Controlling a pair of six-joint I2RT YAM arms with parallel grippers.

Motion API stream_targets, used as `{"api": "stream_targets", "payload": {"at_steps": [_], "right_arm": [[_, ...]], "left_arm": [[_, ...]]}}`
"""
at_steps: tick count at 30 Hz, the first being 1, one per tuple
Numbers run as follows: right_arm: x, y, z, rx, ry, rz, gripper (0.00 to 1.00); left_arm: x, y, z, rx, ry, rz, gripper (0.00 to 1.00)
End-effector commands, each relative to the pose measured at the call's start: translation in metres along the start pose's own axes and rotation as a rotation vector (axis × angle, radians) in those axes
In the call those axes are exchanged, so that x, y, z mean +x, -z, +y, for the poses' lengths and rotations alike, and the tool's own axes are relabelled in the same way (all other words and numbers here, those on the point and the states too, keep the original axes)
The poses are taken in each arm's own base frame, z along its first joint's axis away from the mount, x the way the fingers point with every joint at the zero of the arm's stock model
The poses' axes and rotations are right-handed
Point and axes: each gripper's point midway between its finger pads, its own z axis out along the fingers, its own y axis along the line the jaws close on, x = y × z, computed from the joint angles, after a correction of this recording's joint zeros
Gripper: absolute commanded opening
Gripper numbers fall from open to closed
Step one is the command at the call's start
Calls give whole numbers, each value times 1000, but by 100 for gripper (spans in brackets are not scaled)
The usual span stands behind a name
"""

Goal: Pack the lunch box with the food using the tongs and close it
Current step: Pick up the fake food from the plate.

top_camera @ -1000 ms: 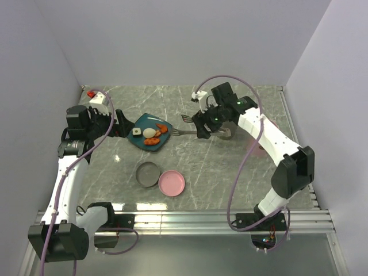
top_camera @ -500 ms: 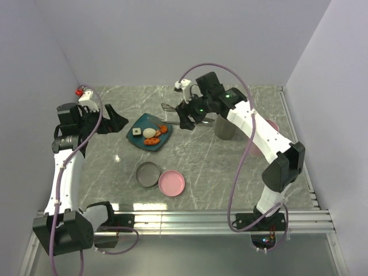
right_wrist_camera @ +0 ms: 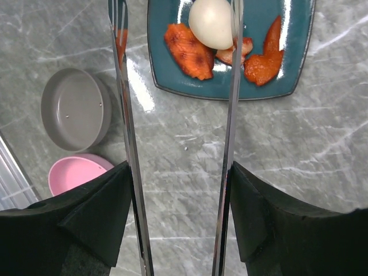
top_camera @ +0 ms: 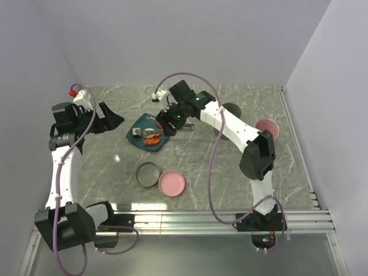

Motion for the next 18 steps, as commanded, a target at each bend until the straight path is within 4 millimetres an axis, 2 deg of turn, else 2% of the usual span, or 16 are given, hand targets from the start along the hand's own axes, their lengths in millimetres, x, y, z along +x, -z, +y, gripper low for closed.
{"api": "stream_targets", "payload": {"at_steps": [1,6,18], "right_arm": [[-24,0,1,19,24,-55,71],[-22,-11,-7,48,22,-39,68],[1,-37,-18,73,28,20,63]], "left_arm": [[-17,8,-8,15,-15,-59,99],[-18,7,-5,7,-10,-62,99],[-18,6,-3,6,-9,-64,98]]}}
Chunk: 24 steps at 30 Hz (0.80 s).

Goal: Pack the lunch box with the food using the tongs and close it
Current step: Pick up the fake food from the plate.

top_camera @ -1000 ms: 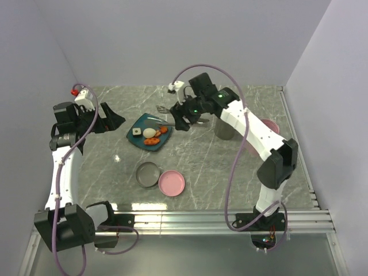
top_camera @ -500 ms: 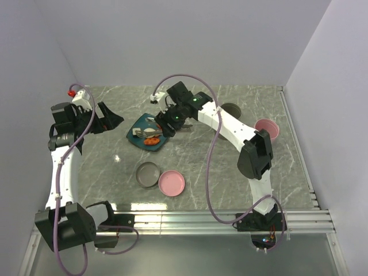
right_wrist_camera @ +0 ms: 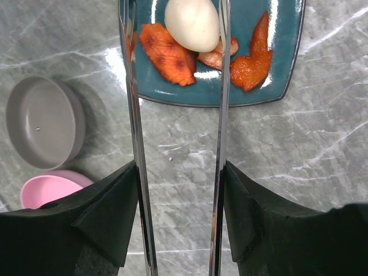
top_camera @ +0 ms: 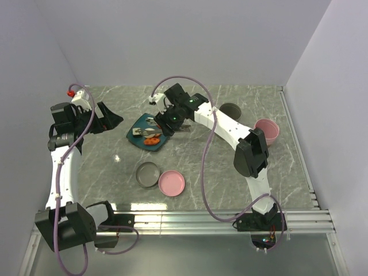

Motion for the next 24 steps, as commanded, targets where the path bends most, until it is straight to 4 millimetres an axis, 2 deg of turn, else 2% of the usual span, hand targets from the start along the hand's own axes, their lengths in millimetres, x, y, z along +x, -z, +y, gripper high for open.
{"api": "stream_targets", "payload": {"at_steps": [1,13,24], "right_arm": [[-5,-8,-4,22,27,-20,63],[11,-31,-10,29,23,23,63],[16,-41,-16,38,22,37,59]], "left_arm": [[-16,4,-7,20,-31,-54,98],[-12,4,-5,15,-29,-53,98],[-13,3,-6,18,-32,-53,97]]}}
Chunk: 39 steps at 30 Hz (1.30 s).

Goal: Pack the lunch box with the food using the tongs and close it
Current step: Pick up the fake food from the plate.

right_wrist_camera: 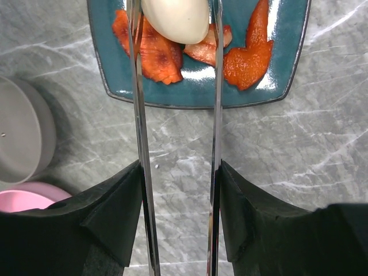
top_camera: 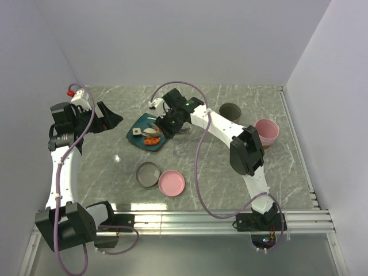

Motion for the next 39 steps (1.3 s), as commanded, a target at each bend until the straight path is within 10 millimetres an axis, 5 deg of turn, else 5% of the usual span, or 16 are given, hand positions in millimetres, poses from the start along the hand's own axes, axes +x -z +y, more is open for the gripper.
{"api": "stream_targets", "payload": {"at_steps": [1,11,20,30,34,39], "right_arm": [[-3,-12,-5,11,11,-10,59],[-7,-4,-2,0,9,-26,54],[-30,44,-1,-2,-6,-108,47],[-38,151,-10,-4,-56,-242,43],[-17,199,-23,9,-114,-267,43],[34,260,-45,122,-174,-315,43]], "left_arm": [[-10,4,-5,13,-24,-38,97],[-10,2,-3,11,-18,-37,97],[-9,-2,-2,19,-12,-25,96],[-10,-2,-4,28,-18,-27,95],[-12,-1,-8,46,-26,-25,95],[-11,-1,-7,46,-45,-48,93]]}}
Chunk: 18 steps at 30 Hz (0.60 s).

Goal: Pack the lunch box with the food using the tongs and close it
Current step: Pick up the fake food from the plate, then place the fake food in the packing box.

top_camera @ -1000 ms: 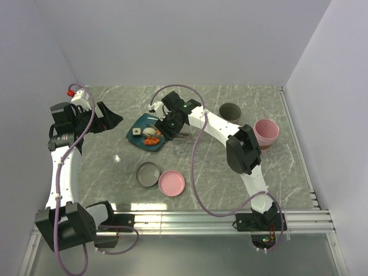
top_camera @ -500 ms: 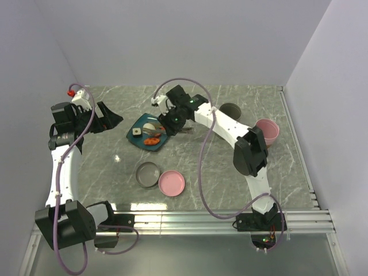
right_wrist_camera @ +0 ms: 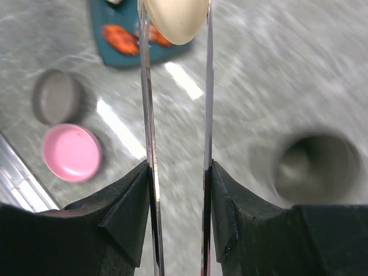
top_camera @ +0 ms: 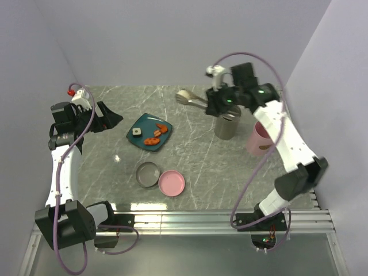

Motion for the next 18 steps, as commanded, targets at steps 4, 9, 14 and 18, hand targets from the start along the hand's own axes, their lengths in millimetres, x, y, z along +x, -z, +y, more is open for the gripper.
{"api": "stream_targets", "payload": {"at_steps": [4,9,14,18], "right_arm": [[43,88,-29,120,-81,-37,43],[86,133,-42,244,-142,-38,43],[136,169,-59,366,-267,18,43],[173,193,-67,437,-348,62,43]], "left_arm": [[-9,2,-11,41,-61,-53,93],[-11,1,-16,55,-79,-56,92],[-13,-2,-22,70,-94,-56,93],[-12,-4,-29,93,-100,-57,93]]}}
